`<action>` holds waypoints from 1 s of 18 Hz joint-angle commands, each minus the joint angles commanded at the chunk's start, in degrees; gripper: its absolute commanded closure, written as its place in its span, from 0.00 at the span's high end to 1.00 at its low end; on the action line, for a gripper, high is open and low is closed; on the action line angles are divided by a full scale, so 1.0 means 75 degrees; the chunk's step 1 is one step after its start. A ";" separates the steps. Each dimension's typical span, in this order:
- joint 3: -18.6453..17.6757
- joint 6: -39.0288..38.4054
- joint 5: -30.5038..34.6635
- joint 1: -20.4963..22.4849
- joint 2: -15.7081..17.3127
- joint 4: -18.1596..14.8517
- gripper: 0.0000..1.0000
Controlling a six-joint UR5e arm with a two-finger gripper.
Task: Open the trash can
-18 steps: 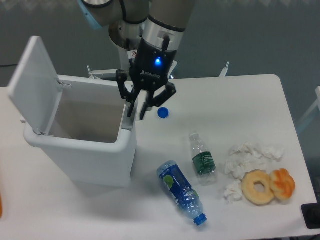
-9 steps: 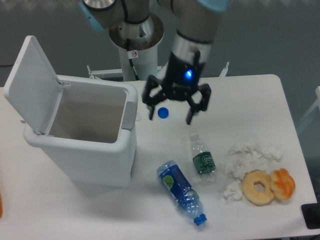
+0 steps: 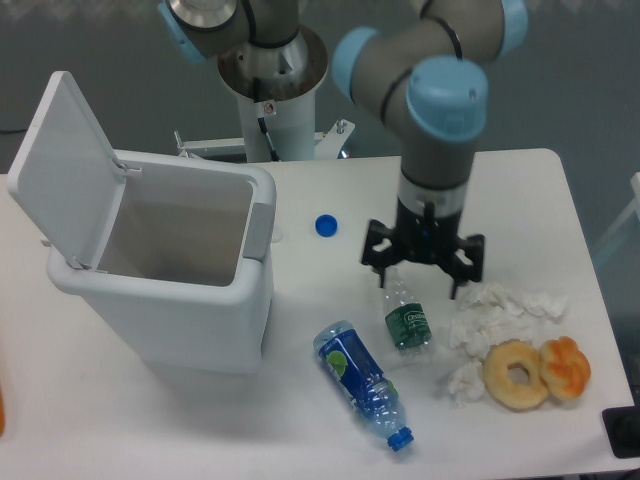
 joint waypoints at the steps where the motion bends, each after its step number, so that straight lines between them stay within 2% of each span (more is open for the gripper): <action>1: 0.0129 0.0070 0.0012 0.0071 -0.0152 0.0000 1.00; 7: 0.0551 0.0726 0.0362 0.0165 -0.0751 0.0023 1.00; 13: 0.1242 0.1196 0.0071 0.0575 -0.1254 -0.0046 1.00; 18: 0.1431 0.1196 -0.0023 0.0599 -0.1314 -0.0222 1.00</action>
